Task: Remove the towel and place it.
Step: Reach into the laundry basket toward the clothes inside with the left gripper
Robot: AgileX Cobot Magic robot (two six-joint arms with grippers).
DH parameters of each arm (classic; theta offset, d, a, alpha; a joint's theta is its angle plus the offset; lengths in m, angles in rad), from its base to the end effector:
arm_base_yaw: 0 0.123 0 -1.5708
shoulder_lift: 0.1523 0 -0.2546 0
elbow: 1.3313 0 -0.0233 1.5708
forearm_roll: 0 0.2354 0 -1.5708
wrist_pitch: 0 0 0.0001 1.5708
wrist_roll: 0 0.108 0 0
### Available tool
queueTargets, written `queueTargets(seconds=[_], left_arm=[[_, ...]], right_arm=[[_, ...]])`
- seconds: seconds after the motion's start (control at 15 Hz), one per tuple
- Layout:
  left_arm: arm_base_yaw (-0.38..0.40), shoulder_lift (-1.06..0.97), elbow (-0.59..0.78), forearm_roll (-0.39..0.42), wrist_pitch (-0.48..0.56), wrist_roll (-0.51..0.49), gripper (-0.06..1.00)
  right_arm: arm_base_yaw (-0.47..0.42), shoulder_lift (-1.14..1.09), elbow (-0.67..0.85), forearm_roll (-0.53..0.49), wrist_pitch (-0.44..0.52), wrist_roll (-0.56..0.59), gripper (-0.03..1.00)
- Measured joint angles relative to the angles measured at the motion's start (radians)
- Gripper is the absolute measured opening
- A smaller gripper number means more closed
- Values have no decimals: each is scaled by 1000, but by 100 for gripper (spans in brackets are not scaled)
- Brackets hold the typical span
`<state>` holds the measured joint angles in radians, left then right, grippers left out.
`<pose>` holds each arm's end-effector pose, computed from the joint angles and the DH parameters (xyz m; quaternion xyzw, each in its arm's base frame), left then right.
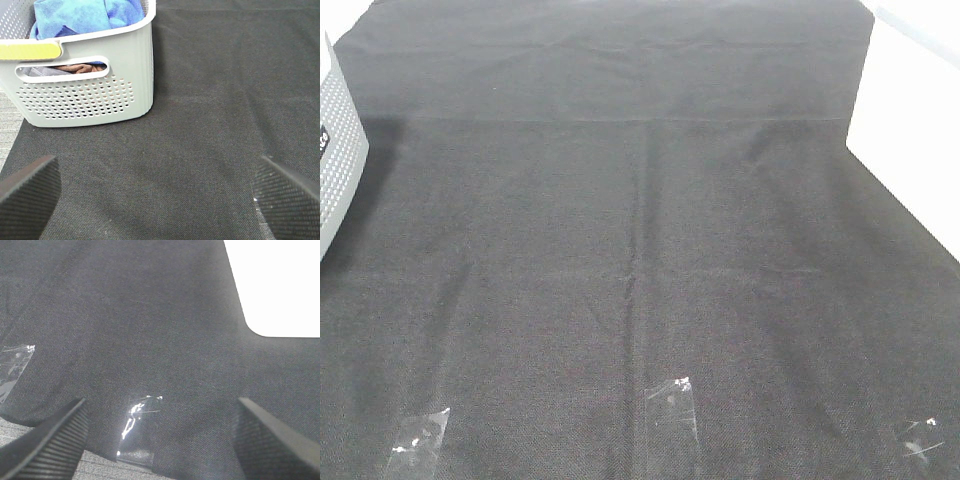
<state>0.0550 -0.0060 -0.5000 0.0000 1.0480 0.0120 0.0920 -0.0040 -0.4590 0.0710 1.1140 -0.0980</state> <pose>0.0272 0.0015 0.2635 -0.0182 0.8481 0.0177 0.5292 0.0270 0.0094 0.2460 -0.0847 0.8712 0.0340 0.4823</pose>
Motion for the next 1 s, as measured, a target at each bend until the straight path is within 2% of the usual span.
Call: queueTargets(seconds=[1.0], left_arm=[[0,0,0,0,0,0,99]], right_arm=[[0,0,0,0,0,0,76]])
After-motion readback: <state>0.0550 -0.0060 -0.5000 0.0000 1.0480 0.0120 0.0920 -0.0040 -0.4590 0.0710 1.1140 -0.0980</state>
